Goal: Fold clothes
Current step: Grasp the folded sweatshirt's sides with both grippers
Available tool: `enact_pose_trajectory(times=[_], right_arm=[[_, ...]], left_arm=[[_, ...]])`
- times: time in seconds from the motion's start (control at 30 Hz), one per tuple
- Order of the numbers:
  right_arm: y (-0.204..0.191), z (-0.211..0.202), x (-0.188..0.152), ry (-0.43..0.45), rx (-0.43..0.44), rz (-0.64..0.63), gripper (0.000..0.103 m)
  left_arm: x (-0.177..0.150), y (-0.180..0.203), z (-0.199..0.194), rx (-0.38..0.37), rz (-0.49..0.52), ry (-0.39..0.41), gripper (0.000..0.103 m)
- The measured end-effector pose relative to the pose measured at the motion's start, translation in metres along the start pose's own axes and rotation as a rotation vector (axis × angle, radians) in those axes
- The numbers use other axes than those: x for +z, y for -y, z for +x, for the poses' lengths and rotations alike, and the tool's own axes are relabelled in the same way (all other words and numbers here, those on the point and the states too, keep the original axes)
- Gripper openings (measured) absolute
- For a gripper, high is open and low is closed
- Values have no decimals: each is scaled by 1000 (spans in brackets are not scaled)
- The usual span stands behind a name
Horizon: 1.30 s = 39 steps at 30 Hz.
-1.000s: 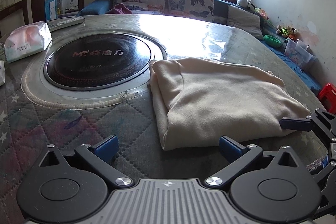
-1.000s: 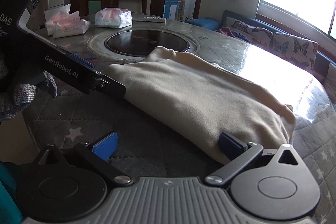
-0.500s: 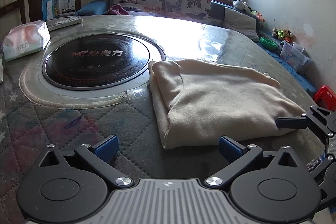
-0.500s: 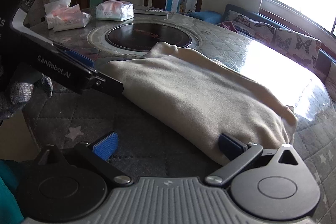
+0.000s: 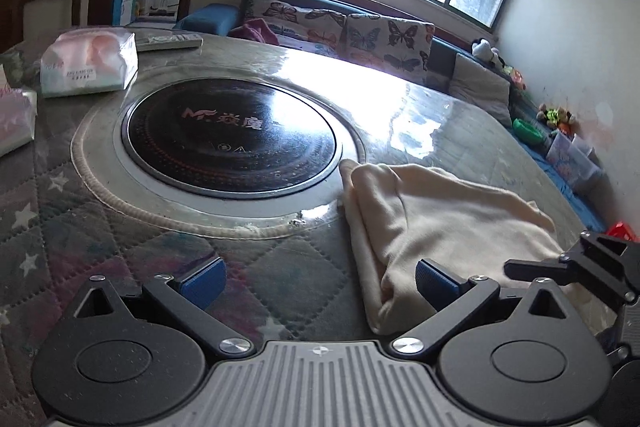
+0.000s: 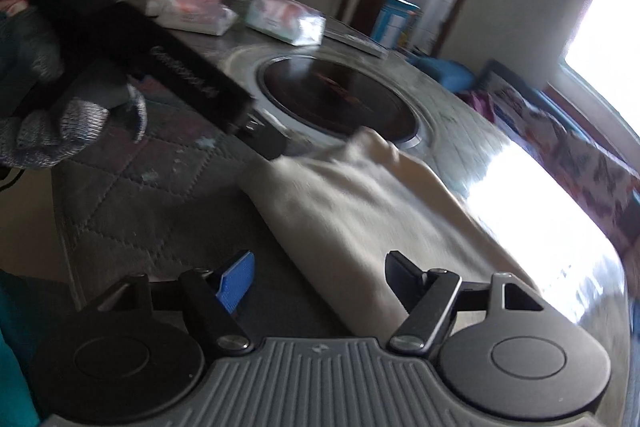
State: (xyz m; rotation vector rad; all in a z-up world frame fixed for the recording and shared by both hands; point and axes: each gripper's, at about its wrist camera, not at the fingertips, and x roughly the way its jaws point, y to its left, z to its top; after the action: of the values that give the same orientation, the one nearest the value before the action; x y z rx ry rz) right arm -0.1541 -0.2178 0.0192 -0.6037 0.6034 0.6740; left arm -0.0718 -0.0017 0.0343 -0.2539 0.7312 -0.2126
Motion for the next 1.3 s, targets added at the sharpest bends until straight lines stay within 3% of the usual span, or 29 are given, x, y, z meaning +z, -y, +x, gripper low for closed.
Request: enact_pose_trajectory(times=[0.27, 0.33, 0.5, 0.73, 0.93, 1.13, 1.2, 1.3], right_arm=[[-12, 26, 23, 3, 37, -109, 52], [-13, 29, 26, 5, 31, -114, 38], [-2, 29, 28, 28, 36, -58, 17], [25, 9, 31, 94, 64, 89, 12], [40, -5, 29, 135, 78, 136, 12], [44, -13, 20, 148, 123, 150, 11], [43, -14, 17, 149, 136, 151, 12], [43, -12, 14, 149, 150, 166, 12]], left_arm=[[10, -13, 8, -88, -129, -22, 99], [13, -14, 11, -110, -156, -34, 98], [20, -15, 22, -162, -241, -63, 97], [30, -14, 43, -268, -435, -129, 97], [36, -14, 68, -353, -571, -173, 94], [32, -24, 79, -391, -650, -181, 77], [27, -30, 83, -387, -683, -193, 51], [20, -39, 88, -381, -726, -207, 24]])
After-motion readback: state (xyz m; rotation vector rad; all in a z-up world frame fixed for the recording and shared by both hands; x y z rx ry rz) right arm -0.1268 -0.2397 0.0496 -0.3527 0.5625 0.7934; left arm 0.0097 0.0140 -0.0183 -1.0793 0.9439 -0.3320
